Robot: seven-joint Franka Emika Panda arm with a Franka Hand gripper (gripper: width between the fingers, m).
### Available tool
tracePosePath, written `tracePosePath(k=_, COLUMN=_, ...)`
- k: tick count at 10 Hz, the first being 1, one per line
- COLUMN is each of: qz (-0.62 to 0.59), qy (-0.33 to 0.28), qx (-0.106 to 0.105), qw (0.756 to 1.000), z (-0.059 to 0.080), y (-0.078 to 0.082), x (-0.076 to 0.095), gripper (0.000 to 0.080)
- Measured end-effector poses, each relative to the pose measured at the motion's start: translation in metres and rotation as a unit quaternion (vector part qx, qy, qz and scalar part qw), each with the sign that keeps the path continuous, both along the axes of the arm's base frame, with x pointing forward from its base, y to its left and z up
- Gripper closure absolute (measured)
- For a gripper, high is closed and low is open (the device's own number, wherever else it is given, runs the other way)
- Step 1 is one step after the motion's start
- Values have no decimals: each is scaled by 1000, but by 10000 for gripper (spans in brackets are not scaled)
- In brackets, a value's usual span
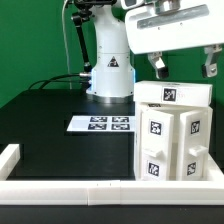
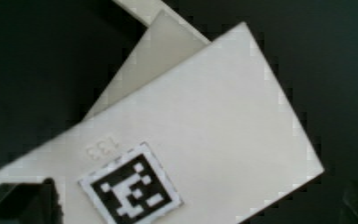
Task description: Assemble cabinet
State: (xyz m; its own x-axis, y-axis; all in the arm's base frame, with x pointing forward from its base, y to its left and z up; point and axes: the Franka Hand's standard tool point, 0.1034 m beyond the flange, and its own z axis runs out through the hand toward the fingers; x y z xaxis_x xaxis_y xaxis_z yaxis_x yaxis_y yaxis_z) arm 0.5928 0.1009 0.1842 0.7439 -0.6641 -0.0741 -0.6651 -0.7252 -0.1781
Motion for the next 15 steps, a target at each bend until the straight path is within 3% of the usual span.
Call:
tracePosePath(k=4, qz=158, qy=-28, qx=-15, qw=987, z=-1, y=-1, x=0, gripper=2)
tracePosePath(k=6, qz=343, qy=-48, qx=-61, qw=936, z=-2, y=0, x=-2, gripper=2)
tracePosePath(k=7, qz=385, qy=-53, qx=-64, qw=919, z=-2, y=-2, x=-2, gripper=2)
tracePosePath(k=9, qz=510, qy=-63, qx=-84, qw=854, z=-1, y=-3, x=-1, gripper=2)
tracePosePath(k=11, qz=598, qy=-71, qx=-87, qw=794, z=-4, y=-4, x=-3, gripper=2)
tracePosePath(k=12, qz=619, qy=-72, qx=-86, qw=777, z=-5, y=-5, x=-4, gripper=2)
tracePosePath(k=15, qz=708, qy=-77, qx=-82, qw=697, z=-14, y=-9, x=-6, gripper=2)
